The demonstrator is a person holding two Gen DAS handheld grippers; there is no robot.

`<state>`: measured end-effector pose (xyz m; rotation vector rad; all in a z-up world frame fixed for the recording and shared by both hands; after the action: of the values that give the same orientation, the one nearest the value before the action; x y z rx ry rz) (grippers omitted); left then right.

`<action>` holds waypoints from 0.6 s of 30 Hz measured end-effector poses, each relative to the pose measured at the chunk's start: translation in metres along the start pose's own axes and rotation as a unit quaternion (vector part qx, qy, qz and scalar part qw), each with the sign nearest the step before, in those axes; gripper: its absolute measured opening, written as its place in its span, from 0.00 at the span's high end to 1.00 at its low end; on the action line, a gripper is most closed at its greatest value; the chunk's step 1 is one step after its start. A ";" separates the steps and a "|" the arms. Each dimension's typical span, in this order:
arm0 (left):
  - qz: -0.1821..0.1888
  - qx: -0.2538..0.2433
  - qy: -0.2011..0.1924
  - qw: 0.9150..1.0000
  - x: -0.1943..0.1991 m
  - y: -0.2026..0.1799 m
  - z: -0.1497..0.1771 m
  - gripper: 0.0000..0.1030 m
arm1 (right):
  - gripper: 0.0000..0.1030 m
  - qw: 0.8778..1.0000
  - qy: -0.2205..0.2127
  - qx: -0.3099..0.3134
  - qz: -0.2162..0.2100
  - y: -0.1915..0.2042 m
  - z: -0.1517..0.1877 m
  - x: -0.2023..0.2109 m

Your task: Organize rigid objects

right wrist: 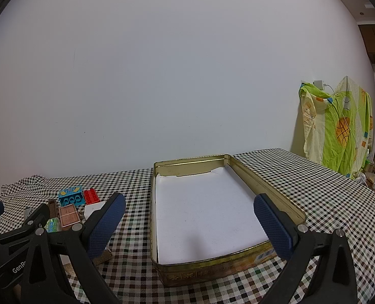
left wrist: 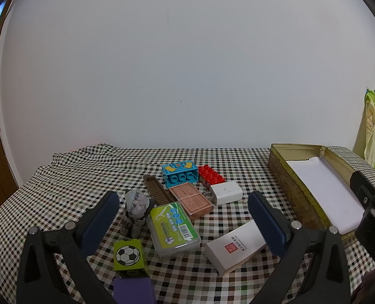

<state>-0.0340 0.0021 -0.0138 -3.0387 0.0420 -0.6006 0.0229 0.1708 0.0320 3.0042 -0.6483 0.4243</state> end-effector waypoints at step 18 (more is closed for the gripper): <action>-0.010 0.010 0.024 1.000 0.017 0.031 0.007 0.00 | 0.00 1.000 0.003 0.007 -0.018 0.004 0.004 0.000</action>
<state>-0.0161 -0.0292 -0.0150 -3.0082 0.0062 -0.6718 0.0220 0.1664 0.0278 3.0220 -0.5909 0.4380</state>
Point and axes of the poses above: each gripper's, at about its wrist camera, not at the fingertips, and x roughly against the way its jaws point, y to its left, z to its underside, the point moved 4 cm from there along -x, roughly the way its jaws point, and after that the axes turned 4 degrees about x, right-handed, at the moved point
